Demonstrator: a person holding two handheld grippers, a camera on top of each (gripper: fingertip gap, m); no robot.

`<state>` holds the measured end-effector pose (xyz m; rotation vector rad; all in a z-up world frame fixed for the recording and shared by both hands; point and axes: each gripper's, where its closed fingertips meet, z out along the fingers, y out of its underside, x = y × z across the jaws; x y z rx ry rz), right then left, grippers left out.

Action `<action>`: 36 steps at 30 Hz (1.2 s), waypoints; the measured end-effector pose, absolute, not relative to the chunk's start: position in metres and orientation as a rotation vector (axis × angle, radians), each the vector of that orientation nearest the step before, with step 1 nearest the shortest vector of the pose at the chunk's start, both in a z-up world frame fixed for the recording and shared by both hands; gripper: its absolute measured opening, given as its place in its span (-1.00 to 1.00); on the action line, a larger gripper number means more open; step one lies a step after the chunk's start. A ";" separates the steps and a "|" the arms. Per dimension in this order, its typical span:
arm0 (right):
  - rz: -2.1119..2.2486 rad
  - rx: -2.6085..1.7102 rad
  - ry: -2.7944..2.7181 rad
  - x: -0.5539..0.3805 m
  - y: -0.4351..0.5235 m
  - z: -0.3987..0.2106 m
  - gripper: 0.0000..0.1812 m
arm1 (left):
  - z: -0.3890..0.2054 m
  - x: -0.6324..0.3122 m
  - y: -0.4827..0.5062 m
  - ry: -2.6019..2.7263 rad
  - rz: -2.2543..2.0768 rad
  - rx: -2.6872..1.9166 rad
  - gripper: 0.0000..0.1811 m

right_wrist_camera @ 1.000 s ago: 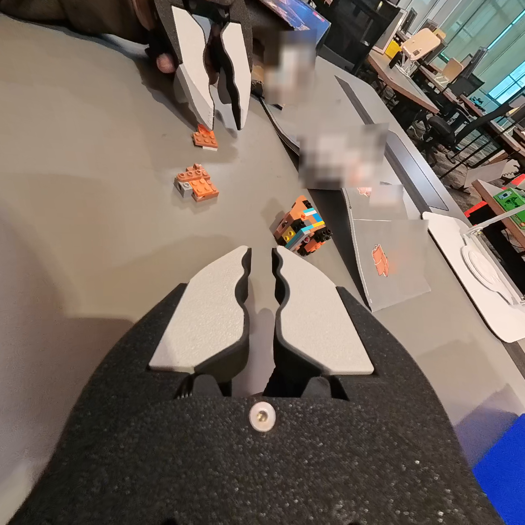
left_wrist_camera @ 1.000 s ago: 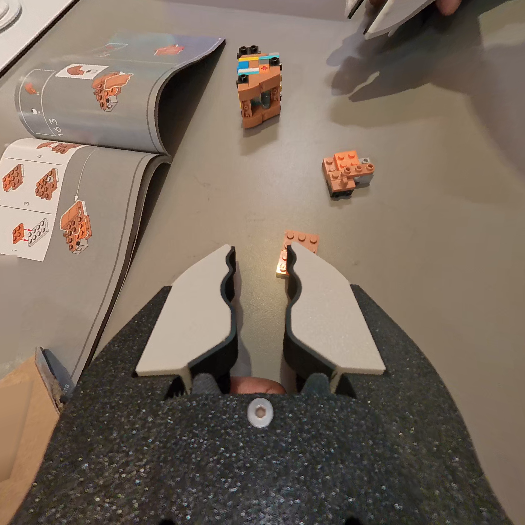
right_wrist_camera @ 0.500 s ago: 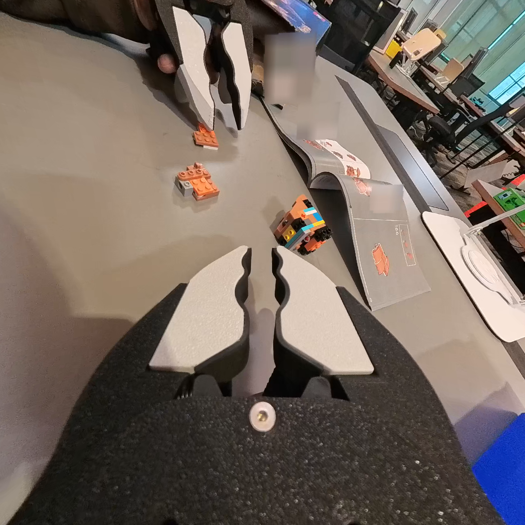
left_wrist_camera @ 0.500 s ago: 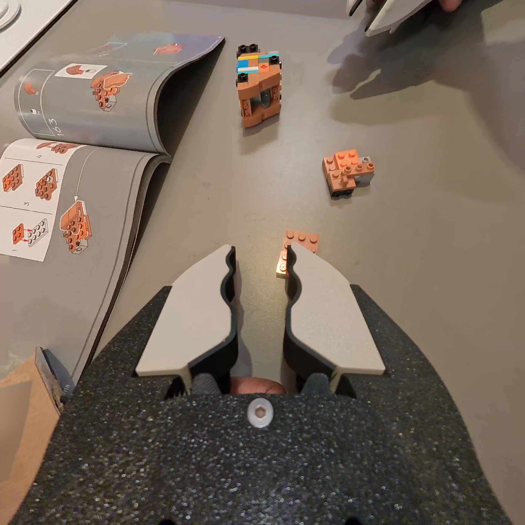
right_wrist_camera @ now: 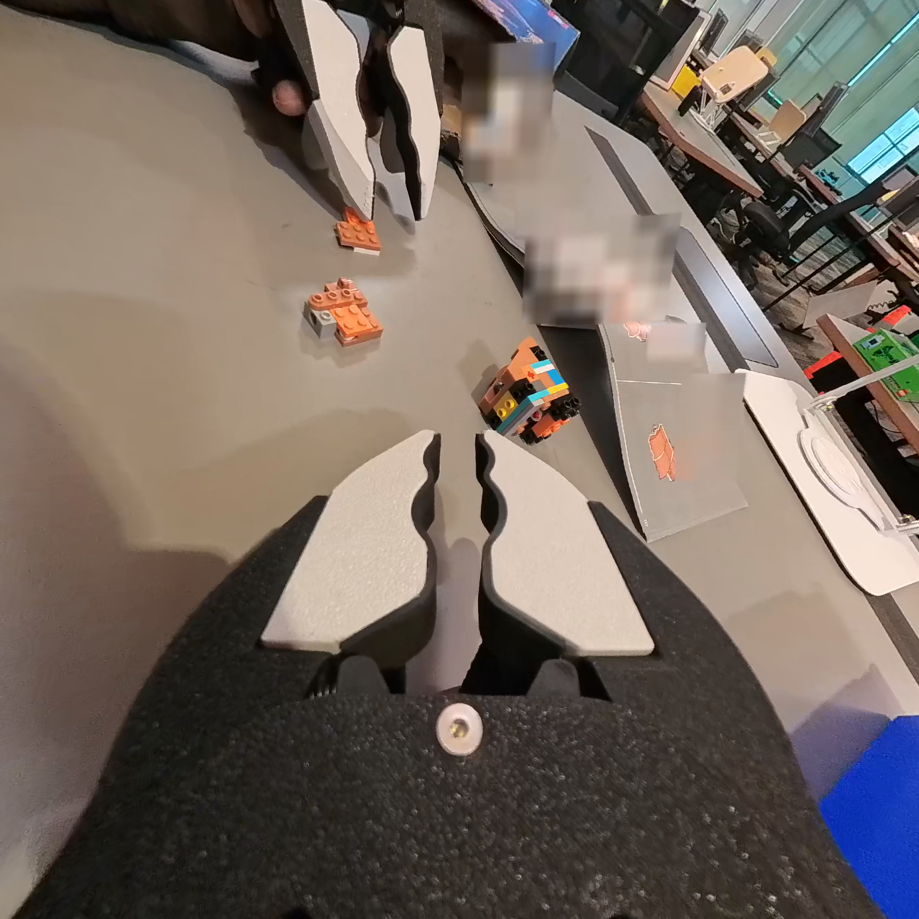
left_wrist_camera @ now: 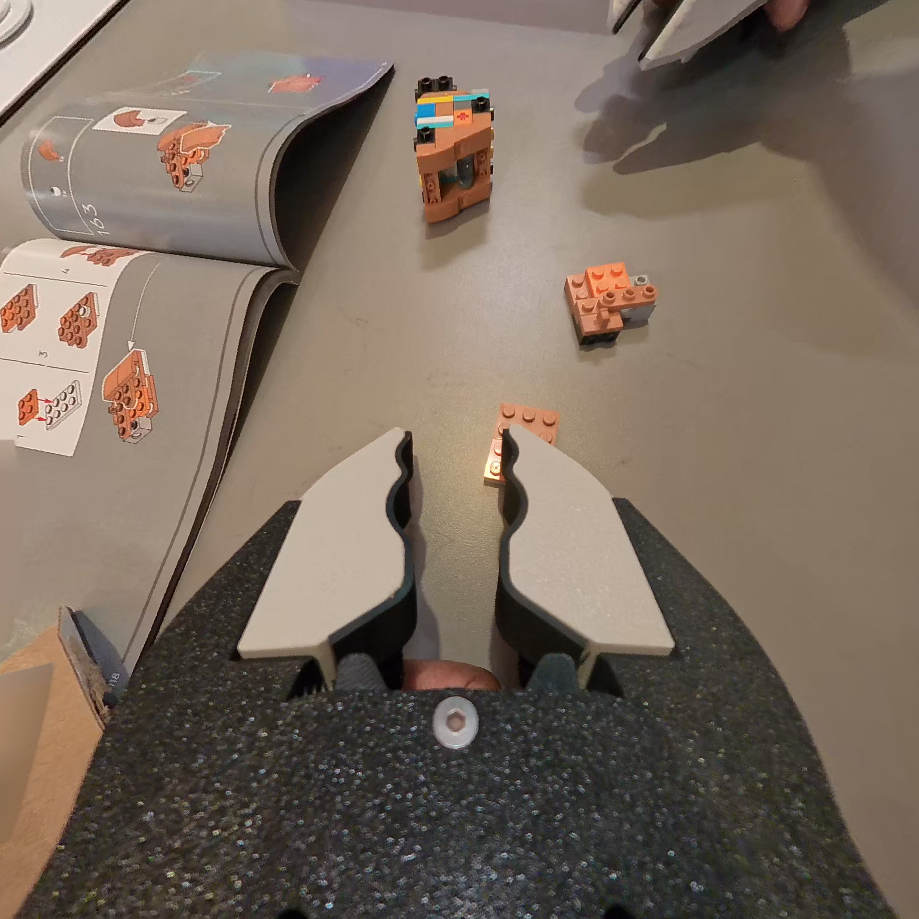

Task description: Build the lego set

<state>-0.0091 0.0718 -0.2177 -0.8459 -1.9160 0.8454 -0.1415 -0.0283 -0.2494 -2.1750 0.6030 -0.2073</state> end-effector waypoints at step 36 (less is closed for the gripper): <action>0.445 -1.325 -2.461 0.027 0.336 -0.238 -0.84 | -0.251 -0.148 -0.025 0.568 -0.121 -2.184 -0.62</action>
